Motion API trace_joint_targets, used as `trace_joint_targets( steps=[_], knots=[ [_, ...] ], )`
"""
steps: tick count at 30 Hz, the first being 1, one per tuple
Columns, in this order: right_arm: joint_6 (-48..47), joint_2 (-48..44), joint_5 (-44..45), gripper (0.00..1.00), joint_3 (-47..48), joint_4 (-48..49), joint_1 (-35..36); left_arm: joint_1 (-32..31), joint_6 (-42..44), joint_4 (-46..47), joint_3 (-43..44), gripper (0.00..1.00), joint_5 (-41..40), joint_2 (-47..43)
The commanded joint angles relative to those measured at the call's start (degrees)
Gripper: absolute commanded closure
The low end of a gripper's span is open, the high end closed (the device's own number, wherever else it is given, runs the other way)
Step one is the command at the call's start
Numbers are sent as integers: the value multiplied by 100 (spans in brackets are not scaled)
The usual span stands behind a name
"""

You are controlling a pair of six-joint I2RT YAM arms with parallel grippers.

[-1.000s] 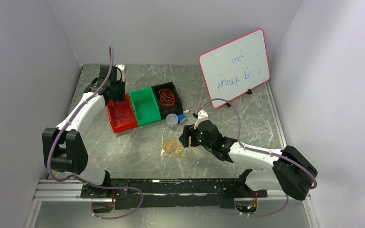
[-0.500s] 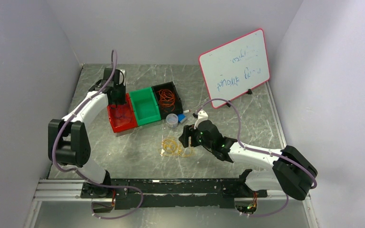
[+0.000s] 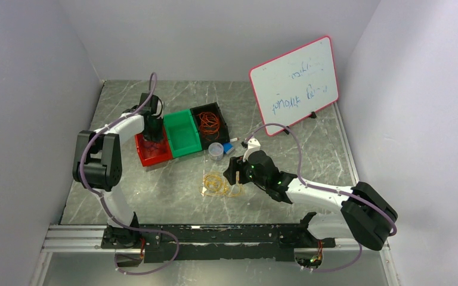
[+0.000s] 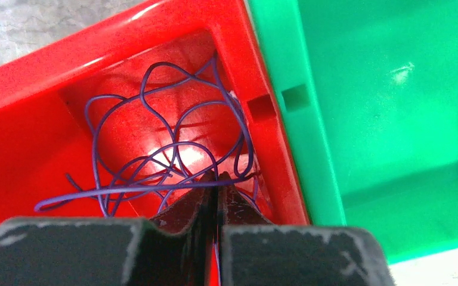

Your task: Untangle the cables

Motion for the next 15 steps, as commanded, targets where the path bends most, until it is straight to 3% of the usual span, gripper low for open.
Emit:
trace_joint_targets(
  steps=[1,8,15],
  knots=[
    [-86,-20,34,29,-42,169,1,60,46,-105,327,90,97,153],
    [-121,-93,87,29,-38,91,1,80,-15,-191,482,75,-100,236],
    [-140,-113,107,29,-24,47,-6,80,-51,-99,492,60,-80,-402]
  ],
)
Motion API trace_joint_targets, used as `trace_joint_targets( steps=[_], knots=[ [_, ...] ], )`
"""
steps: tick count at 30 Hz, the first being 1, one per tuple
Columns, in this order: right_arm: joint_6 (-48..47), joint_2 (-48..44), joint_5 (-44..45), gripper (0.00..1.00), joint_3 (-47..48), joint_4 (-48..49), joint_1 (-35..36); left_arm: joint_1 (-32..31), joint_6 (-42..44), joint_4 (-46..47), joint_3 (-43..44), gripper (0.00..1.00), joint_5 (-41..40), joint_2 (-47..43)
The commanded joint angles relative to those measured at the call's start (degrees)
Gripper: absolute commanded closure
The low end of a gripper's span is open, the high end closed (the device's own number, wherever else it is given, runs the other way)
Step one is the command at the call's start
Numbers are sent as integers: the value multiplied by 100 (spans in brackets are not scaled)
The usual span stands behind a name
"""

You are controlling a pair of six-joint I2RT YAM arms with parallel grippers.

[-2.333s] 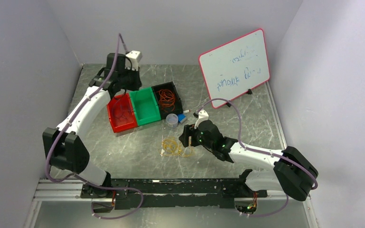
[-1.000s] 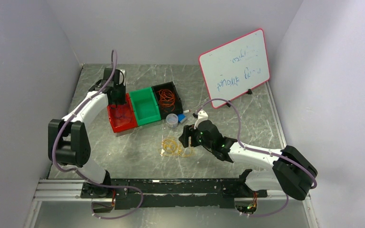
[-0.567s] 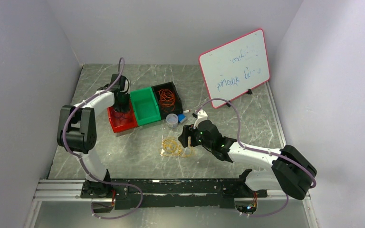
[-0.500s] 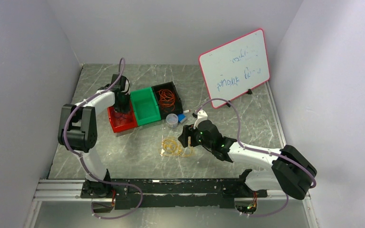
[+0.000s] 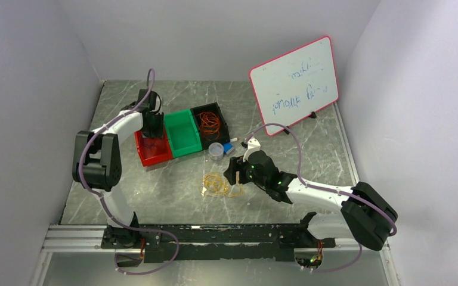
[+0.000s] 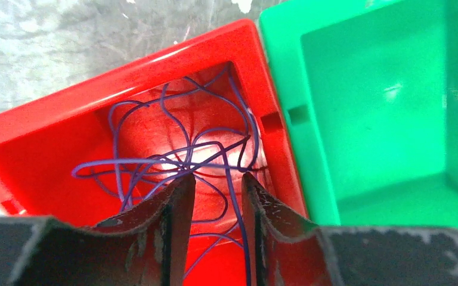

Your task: Untangle the cables

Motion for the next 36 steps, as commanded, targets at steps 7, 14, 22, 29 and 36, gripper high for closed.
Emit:
trace_joint_targets(
  steps=[7,14,22,29,36],
  knots=[
    [-63,-85,88,29,-11,57,-6,32,-43,-79,356,54,11,-1228],
    [-61,-32,42,29,19,66,-2,42,-53,-326,225,54,-346,-1524],
    [-71,-24,33,29,31,60,-1,47,-214,-652,-223,58,-782,-1817],
    [-44,50,-85,29,34,133,-2,45,-112,-580,-402,64,-813,-1551],
    [-74,-64,1,29,23,25,-5,41,9,-579,-353,68,-1153,-1201]
  ],
)
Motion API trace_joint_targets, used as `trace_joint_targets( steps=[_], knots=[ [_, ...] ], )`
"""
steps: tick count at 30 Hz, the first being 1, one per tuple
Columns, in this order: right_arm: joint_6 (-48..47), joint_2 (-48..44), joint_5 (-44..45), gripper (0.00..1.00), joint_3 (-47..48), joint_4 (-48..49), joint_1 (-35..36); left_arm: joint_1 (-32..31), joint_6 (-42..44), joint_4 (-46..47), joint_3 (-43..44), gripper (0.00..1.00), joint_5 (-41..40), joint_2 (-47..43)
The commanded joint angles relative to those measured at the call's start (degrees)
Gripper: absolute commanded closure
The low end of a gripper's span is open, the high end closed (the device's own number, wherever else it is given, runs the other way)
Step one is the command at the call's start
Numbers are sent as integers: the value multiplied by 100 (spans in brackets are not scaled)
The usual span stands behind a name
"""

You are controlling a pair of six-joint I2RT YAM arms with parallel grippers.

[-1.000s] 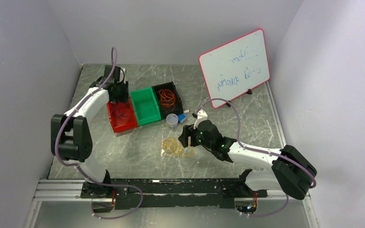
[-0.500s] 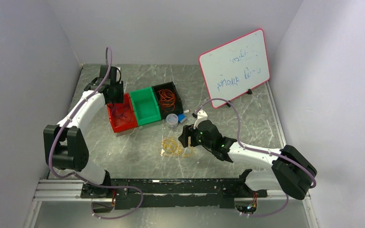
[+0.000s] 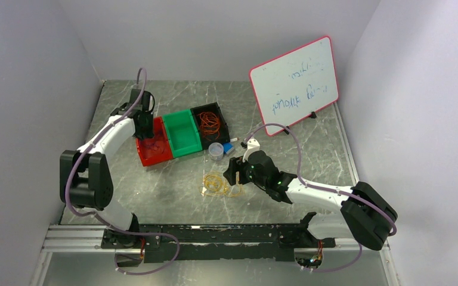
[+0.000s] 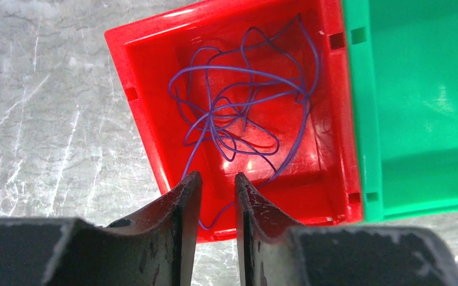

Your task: Untangle the cables

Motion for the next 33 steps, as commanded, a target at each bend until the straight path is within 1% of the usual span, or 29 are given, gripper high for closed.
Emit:
trace_joint_targets(
  steps=[1,6,10,15,25,29,33],
  knots=[
    [-50,-86,68,29,14,22,-2,41,110,-13,2,68,-336,157],
    [-64,-23,18,29,33,47,-4,43,142,22,-7,67,-458,111],
    [-78,16,-10,29,73,50,2,41,122,31,3,70,-520,97],
    [-102,-3,10,29,74,13,-6,41,159,276,-85,67,-505,-175],
    [-118,9,-19,29,89,0,-6,41,196,178,30,68,-577,250],
    [-141,4,-2,29,90,-31,0,41,206,156,50,71,-607,391],
    [-126,-1,-8,29,63,-8,2,41,223,184,48,81,-552,435]
  ],
)
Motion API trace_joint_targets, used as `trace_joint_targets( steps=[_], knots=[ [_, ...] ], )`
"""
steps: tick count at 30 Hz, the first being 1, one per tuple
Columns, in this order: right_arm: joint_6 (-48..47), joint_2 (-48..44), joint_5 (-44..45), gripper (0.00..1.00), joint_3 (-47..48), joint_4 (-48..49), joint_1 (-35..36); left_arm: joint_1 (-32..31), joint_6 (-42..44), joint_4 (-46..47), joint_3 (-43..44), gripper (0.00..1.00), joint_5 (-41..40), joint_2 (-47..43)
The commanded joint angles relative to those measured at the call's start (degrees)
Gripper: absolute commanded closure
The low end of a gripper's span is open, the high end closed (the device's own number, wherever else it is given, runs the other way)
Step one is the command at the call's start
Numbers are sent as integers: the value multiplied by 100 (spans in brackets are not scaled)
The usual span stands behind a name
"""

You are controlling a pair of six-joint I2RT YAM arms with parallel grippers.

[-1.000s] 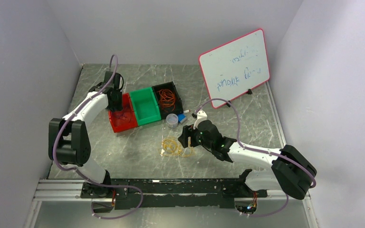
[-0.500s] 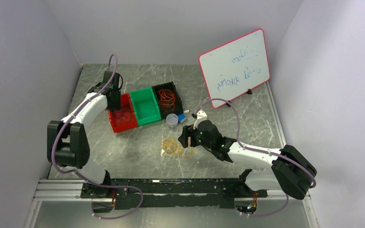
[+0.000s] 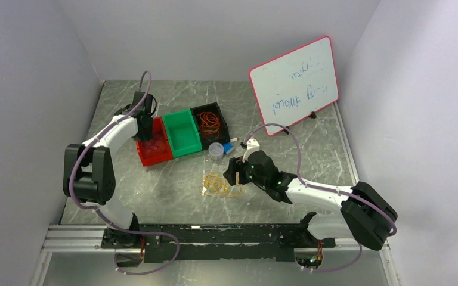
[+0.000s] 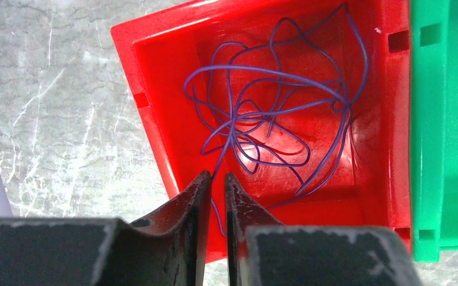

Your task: Untangle the cables

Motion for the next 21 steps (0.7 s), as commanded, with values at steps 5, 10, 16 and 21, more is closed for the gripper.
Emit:
trace_joint_targets(
  steps=[5,10,16,21],
  knots=[
    [-48,8,-7,29,48,29,-4,41,69,118,189,92,-66,195],
    [-73,3,10,29,54,8,0,41,72,193,426,93,-24,508],
    [-75,-29,19,29,50,-17,-1,43,100,201,796,93,-32,1030],
    [-75,-77,62,29,26,-40,-2,50,120,179,889,93,-22,1239]
  ],
)
